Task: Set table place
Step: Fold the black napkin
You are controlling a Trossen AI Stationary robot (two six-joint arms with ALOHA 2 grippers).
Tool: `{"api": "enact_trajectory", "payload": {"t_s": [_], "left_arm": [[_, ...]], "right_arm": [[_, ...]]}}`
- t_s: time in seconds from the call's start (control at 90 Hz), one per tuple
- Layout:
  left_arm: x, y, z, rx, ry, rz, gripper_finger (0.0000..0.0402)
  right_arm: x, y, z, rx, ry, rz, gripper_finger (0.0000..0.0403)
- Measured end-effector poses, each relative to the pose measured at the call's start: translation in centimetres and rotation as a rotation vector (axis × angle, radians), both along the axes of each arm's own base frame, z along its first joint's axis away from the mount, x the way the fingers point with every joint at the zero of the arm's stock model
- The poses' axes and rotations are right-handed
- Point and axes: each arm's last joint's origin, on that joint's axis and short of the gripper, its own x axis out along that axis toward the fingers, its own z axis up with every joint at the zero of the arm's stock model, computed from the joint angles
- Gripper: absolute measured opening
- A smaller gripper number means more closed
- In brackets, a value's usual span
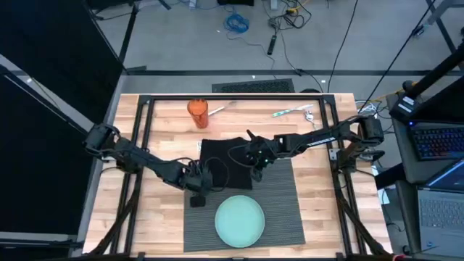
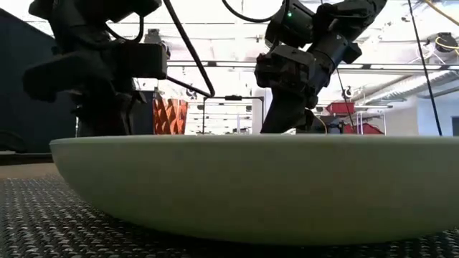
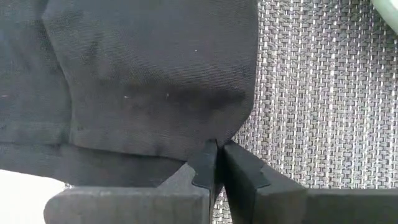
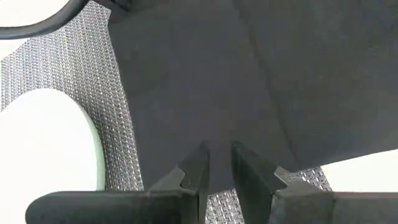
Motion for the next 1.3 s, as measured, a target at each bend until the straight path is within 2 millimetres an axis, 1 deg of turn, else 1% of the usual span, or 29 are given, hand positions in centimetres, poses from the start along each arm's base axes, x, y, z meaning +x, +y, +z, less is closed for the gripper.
{"api": "enact_trajectory", "payload": {"t_s": [0.211,0.511,0.733,0.856,1.033,1.167,1.3], "left_arm": [[0.0,-0.13,0.01,-0.042,0.01,-0.016,0.001],[0.12,-0.21,0.06,-0.055,-0.001,-0.021,0.0059],[0.12,-0.2,0.06,-0.052,-0.002,-0.02,0.0062],[0.12,-0.19,0.06,-0.05,-0.002,-0.024,0.0049],[0.11,-0.23,0.06,-0.061,0.003,-0.033,0.0006],[0.16,-0.25,0.13,-0.064,-0.002,-0.033,0.0001],[0.0,-0.16,0.8,-0.059,-0.026,-0.028,0.0]], "right_arm": [[0.0,0.0,0.0,0.0,0.0,0.0,0.0052],[0.0,0.0,0.0,-0.004,-0.001,0.006,0.0052],[0.0,0.0,0.0,-0.009,-0.002,0.012,0.0052],[0.0,0.0,0.0,-0.009,-0.002,0.012,0.0052],[0.0,-0.01,0.0,-0.012,-0.003,0.014,0.0052],[0.0,-0.01,0.0,-0.012,-0.003,0.014,0.0052],[0.0,-0.03,0.0,-0.012,-0.003,0.014,0.0052]]}}
